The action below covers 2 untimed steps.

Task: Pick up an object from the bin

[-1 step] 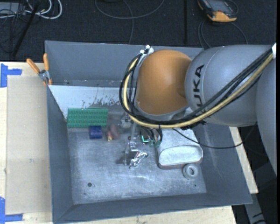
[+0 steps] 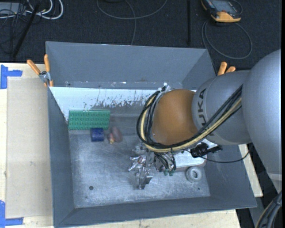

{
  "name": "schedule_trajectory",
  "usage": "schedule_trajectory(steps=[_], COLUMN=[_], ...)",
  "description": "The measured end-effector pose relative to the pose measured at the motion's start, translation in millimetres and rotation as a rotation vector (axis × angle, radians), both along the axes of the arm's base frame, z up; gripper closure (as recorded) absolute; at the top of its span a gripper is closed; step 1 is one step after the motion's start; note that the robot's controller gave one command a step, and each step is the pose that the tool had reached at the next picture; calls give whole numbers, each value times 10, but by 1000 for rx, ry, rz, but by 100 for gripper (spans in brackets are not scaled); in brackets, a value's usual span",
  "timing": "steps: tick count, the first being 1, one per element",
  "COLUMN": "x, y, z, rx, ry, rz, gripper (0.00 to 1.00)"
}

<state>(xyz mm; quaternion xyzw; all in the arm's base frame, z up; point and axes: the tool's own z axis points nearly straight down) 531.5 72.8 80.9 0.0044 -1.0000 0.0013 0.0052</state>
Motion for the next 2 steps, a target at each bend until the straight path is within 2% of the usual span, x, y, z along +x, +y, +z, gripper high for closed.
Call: schedule_trajectory(steps=[1,2], x=[30,94], y=[23,38], z=[49,1184], rx=[4,4], ry=[-9,-18], rz=[-1,60], gripper=[100,100])
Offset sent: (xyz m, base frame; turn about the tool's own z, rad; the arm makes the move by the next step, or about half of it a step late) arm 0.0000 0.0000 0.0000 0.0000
